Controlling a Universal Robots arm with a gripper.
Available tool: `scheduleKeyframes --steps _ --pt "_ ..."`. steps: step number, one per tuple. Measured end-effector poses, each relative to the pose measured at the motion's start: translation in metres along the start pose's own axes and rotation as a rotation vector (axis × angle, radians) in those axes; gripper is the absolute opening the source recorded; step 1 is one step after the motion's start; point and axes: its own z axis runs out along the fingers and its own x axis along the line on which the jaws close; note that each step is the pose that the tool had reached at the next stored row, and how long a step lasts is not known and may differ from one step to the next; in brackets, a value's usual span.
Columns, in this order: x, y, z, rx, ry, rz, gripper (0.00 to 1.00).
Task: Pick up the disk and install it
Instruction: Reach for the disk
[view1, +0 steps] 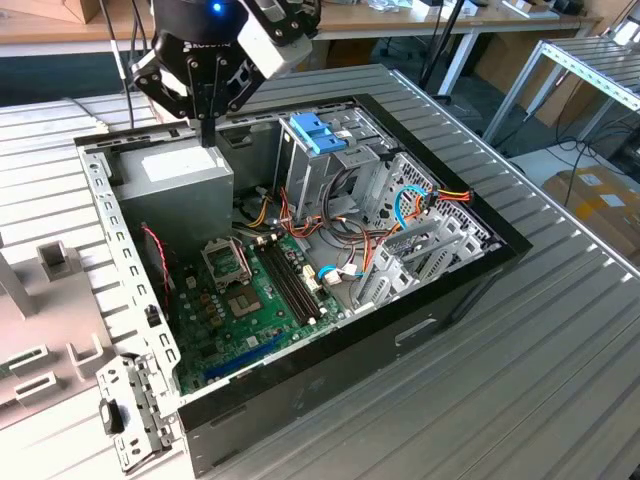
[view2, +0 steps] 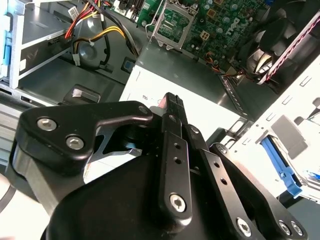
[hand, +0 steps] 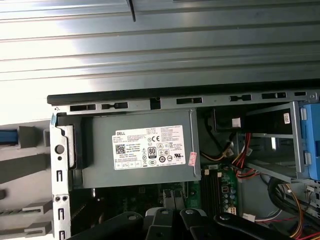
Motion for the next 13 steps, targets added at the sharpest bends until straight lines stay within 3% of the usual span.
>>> scheduleKeyframes --steps 13 --pt "0.0033 -0.0002 -0.0001 0.0000 0.0000 0.000 0.11"
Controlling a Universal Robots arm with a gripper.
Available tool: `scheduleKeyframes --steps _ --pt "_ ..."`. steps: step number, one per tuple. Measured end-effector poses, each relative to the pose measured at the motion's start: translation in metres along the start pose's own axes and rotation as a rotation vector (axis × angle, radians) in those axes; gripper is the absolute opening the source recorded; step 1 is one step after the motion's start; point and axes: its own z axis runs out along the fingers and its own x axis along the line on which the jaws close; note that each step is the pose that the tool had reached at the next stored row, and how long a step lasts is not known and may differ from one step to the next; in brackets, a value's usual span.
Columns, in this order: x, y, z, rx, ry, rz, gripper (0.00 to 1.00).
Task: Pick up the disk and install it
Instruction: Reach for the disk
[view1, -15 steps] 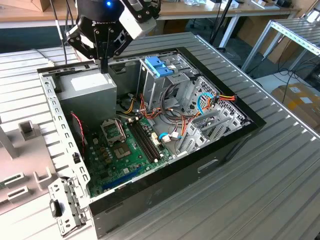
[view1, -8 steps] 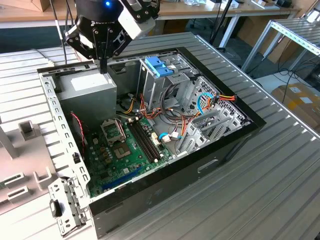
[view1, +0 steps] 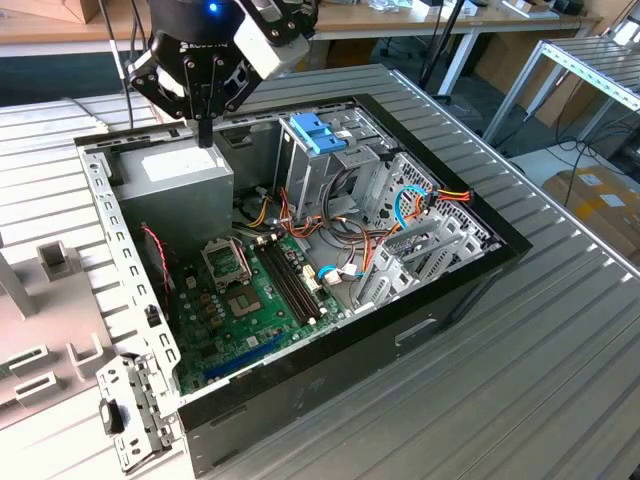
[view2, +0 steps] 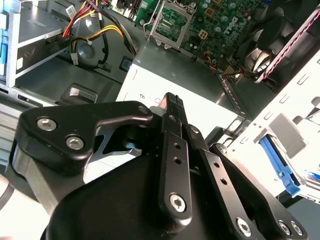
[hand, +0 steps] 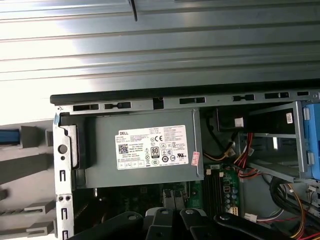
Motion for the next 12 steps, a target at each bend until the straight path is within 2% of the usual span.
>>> scheduleKeyframes --steps 12 --pt "0.0032 -0.0002 -0.0001 0.0000 0.0000 0.000 0.11"
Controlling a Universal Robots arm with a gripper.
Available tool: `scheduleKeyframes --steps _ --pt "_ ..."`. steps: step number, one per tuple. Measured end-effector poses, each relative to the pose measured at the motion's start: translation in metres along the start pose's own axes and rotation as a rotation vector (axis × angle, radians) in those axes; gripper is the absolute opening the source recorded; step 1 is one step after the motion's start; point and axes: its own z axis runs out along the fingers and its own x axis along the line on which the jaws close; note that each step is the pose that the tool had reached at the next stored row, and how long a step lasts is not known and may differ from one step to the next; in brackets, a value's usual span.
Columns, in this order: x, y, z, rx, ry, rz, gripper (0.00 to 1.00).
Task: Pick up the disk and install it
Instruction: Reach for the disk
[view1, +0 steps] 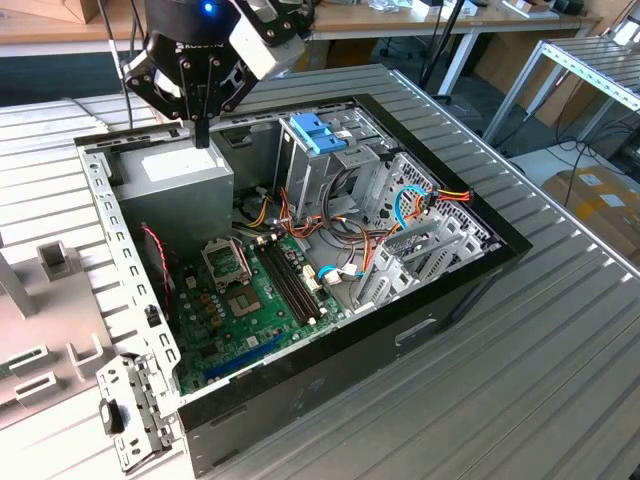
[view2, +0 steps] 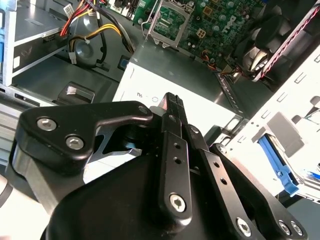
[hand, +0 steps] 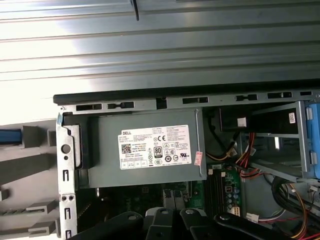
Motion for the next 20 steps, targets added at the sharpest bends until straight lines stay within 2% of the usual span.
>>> scheduleKeyframes --steps 20 --pt "0.0081 -0.0006 -0.0002 0.0000 0.0000 0.000 0.11"
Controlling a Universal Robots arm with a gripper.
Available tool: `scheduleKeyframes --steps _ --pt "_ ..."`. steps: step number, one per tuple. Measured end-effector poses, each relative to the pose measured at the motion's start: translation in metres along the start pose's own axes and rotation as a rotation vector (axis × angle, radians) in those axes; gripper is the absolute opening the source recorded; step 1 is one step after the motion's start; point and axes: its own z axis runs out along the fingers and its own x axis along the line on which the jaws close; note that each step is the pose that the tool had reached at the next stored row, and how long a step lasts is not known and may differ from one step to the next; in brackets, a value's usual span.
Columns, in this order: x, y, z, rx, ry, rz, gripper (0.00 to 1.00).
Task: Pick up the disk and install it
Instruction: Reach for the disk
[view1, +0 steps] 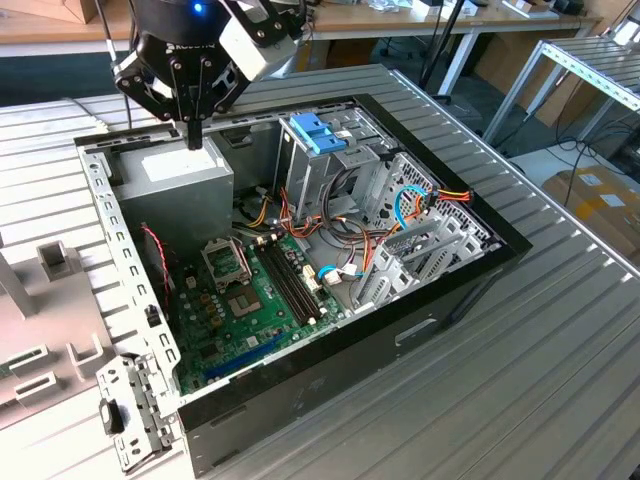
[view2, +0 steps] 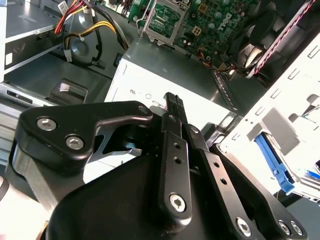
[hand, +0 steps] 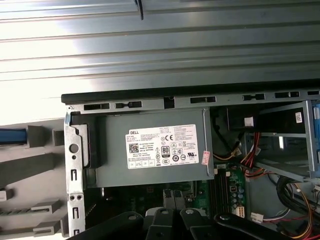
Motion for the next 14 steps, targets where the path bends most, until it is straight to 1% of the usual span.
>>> scheduleKeyframes --steps 14 --pt "0.0057 -0.0004 -0.0002 0.0000 0.0000 0.000 0.11"
